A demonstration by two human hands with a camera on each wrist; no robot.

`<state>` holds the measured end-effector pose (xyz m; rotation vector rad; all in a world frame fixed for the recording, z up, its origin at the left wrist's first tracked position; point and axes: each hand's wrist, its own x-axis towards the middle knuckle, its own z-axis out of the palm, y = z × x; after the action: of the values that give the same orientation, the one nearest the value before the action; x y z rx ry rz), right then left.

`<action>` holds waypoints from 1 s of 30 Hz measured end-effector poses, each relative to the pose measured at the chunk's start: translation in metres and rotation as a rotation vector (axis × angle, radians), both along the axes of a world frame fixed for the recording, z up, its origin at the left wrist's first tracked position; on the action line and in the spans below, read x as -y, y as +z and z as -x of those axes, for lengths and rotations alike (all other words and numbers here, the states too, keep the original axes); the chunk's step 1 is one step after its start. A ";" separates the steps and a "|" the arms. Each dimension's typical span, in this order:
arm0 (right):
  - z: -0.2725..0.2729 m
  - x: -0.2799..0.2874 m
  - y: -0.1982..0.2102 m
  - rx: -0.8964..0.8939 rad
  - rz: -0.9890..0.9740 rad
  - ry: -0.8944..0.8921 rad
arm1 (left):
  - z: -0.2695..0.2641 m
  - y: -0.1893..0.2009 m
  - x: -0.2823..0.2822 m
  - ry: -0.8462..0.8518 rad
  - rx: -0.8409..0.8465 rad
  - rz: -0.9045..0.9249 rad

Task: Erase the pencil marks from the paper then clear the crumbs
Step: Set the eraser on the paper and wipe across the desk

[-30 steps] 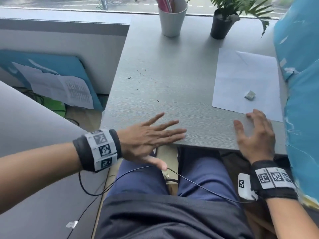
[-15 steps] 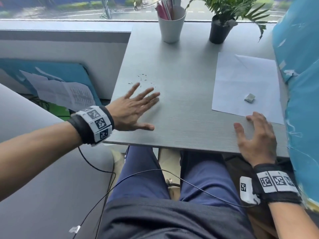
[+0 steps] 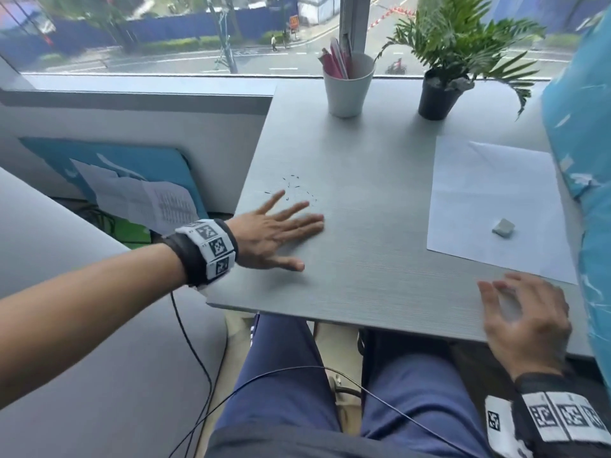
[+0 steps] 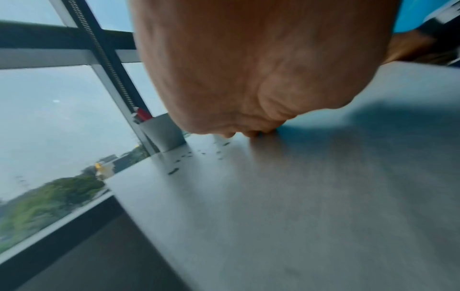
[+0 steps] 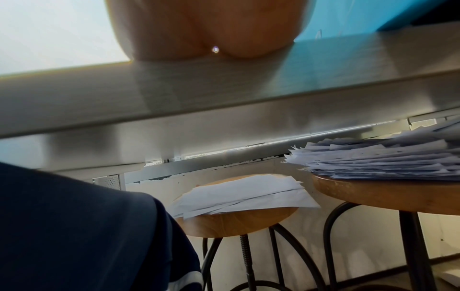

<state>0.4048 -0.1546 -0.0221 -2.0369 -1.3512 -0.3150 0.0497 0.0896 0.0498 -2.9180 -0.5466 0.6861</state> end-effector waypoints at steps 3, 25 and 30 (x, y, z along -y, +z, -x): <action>0.001 0.000 0.003 0.004 0.025 -0.006 | -0.004 0.011 -0.013 0.130 0.030 -0.032; 0.011 -0.010 0.008 0.040 -0.084 -0.082 | -0.007 0.001 -0.102 0.394 0.077 0.363; 0.011 -0.013 0.011 0.031 -0.077 -0.072 | 0.007 -0.001 -0.062 0.200 0.149 0.461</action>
<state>0.3939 -0.1417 -0.0114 -2.0277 -1.2667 -0.4260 0.0425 0.1514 0.0488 -3.3980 -0.7993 0.7006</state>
